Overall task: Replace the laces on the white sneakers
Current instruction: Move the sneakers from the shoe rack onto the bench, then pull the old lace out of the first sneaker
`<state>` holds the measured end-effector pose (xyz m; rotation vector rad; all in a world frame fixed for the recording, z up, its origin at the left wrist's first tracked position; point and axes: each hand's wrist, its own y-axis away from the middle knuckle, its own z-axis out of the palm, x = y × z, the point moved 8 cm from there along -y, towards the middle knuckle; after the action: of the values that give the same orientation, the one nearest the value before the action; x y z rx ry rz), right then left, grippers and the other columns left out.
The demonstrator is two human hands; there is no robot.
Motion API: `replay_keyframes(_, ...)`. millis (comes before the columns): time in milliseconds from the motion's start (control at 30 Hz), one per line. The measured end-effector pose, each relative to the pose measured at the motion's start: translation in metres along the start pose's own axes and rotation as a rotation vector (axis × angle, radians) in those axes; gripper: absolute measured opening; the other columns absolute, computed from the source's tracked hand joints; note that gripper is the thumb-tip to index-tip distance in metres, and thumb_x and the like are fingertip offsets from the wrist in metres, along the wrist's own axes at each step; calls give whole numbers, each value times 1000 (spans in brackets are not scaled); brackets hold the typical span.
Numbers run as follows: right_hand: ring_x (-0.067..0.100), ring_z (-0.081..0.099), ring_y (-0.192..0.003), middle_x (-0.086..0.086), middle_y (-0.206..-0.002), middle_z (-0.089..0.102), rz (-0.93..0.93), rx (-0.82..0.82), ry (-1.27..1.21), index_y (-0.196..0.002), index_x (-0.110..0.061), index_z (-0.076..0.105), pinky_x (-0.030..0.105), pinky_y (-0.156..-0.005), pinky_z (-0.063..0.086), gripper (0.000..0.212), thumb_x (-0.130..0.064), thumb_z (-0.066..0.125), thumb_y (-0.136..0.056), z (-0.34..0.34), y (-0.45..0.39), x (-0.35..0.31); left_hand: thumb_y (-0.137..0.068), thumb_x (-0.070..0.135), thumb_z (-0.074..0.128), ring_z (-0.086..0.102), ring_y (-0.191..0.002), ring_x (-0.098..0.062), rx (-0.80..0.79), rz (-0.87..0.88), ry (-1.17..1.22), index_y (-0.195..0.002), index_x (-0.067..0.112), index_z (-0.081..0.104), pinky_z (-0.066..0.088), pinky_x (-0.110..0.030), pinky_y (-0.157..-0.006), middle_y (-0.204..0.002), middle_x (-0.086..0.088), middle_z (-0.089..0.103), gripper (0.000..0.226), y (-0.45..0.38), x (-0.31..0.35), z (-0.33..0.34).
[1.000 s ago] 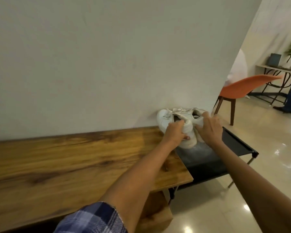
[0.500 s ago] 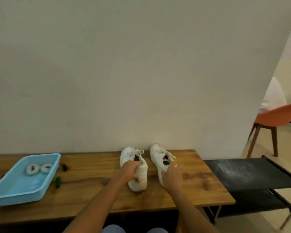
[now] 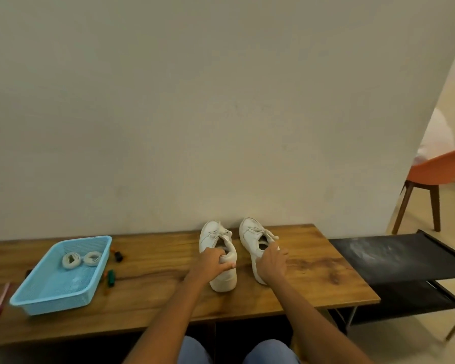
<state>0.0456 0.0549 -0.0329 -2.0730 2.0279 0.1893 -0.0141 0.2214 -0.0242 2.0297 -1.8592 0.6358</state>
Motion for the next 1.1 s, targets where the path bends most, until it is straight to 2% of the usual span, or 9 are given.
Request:
replay_keyframes(133, 25, 46, -114, 13, -129, 44, 44, 8, -142, -134, -12, 30, 25, -86, 43, 50, -31, 54, -94, 2, 8, 6, -85, 44, 63, 51, -80, -10, 2, -14, 28, -112, 10, 63, 33, -13, -56, -106, -6, 66, 44, 2, -1, 1)
replay_keyframes(233, 25, 46, -114, 16, -128, 43, 50, 32, -168, -136, -14, 28, 25, -88, 43, 51, -31, 52, -95, -1, 14, 8, -85, 47, 61, 51, -81, -9, -3, -13, 28, -118, 14, 60, 35, -17, -63, -104, -4, 65, 47, 3, -3, 2)
replay_keyframes(300, 24, 45, -116, 14, -128, 44, 61, 44, -171, -134, -14, 29, 26, -89, 43, 50, -37, 51, -94, -5, 14, 7, -85, 49, 60, 49, -75, -7, -2, -3, 49, -109, 15, 63, 33, -14, -58, -97, 1, 64, 42, 4, -3, 0)
replay_keyframes(367, 25, 43, -118, 13, -130, 44, 40, 78, -165, -134, -13, 31, 30, -93, 42, 53, -43, 48, -94, -14, 11, -1, -84, 47, 63, 50, -70, -6, 59, -8, 145, -92, 17, 64, 33, -10, -55, -82, 4, 62, 31, 6, -6, -12)
replay_keyframes(500, 26, 46, -114, 12, -126, 47, -110, 219, -129, -129, -11, 40, 33, -92, 43, 44, -39, 45, -95, -41, -3, -29, -86, 30, 65, 60, -79, -13, 268, -56, 305, -84, 17, 63, 44, -18, -66, -83, 3, 65, 13, 7, -23, -40)
replay_keyframes(633, 25, 49, -109, 11, -121, 49, -141, 203, -80, -122, -12, 44, 32, -89, 46, 33, -27, 47, -93, -46, -16, -44, -87, 21, 63, 61, -83, -19, 329, -197, 279, -91, 10, 64, 51, -32, -74, -90, -4, 67, 11, 1, -43, -47)
replay_keyframes(833, 27, 46, -117, 12, -130, 45, -27, 67, -5, -135, -13, 34, 38, -92, 48, 55, -33, 55, -88, -10, -16, -18, -86, 28, 66, 59, -103, -22, 293, -263, 222, -115, 8, 58, 41, -23, -74, -113, -6, 62, 36, -20, -35, -38)
replay_keyframes(933, 29, 44, -121, 15, -137, 42, -60, 103, 16, -139, -12, 30, 37, -92, 48, 59, -37, 52, -90, 1, -15, -12, -83, 20, 69, 60, -100, -22, 278, -286, 172, -111, 8, 62, 47, -27, -77, -112, -7, 64, 31, -27, -33, -30)
replay_keyframes(1100, 30, 40, -125, 18, -142, 36, -29, 122, 9, -142, -11, 25, 40, -90, 50, 61, -35, 52, -92, -1, -17, -16, -85, 15, 65, 60, -91, -19, 344, -287, 137, -105, 11, 63, 45, -22, -67, -106, -6, 65, 21, -23, -33, -24)
